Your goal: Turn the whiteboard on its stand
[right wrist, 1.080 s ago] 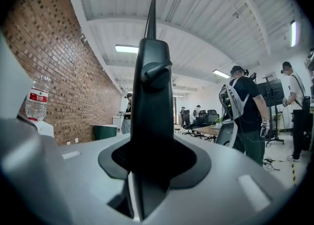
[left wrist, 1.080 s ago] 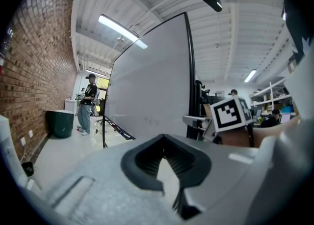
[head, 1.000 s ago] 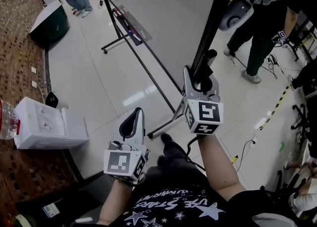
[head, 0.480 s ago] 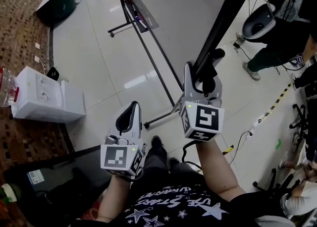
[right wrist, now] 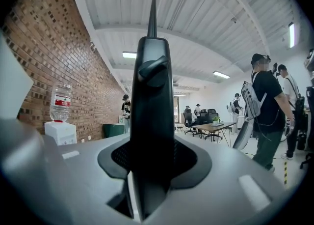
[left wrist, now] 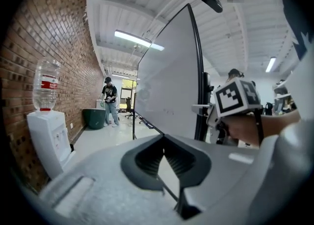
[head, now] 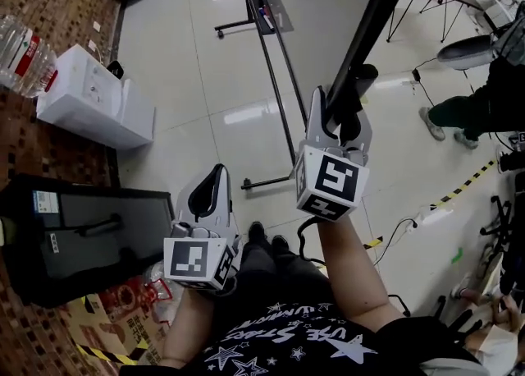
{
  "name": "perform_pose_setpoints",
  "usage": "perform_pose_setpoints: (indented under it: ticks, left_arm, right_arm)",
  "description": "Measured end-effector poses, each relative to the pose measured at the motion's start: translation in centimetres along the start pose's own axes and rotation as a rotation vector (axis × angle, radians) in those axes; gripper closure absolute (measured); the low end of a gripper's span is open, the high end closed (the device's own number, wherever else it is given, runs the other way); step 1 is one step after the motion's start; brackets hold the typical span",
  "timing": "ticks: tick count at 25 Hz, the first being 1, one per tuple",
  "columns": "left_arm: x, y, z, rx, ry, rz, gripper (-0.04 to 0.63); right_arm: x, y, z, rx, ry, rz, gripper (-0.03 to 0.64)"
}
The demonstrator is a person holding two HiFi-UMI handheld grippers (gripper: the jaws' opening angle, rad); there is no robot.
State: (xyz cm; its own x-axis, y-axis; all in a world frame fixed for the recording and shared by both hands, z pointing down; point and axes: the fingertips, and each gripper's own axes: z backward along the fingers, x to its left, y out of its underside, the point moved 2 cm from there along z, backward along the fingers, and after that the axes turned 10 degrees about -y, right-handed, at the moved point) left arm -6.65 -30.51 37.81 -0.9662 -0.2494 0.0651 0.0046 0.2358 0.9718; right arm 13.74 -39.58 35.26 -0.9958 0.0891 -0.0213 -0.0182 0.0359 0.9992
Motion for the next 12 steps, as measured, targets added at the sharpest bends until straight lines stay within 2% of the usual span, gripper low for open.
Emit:
perform_pose_setpoints:
  ticks: [5, 12]
  left_arm:
    - [0.3, -0.3, 1.8, -0.011, -0.016, 0.004, 0.589]
    - [-0.9, 0.3, 3.9, -0.019, 0.012, 0.011, 0.589]
  right_arm:
    - [1.6, -0.1, 2.6, -0.014, -0.025, 0.044, 0.445]
    - [2.5, -0.3, 5.5, -0.036, -0.02, 0.046, 0.445]
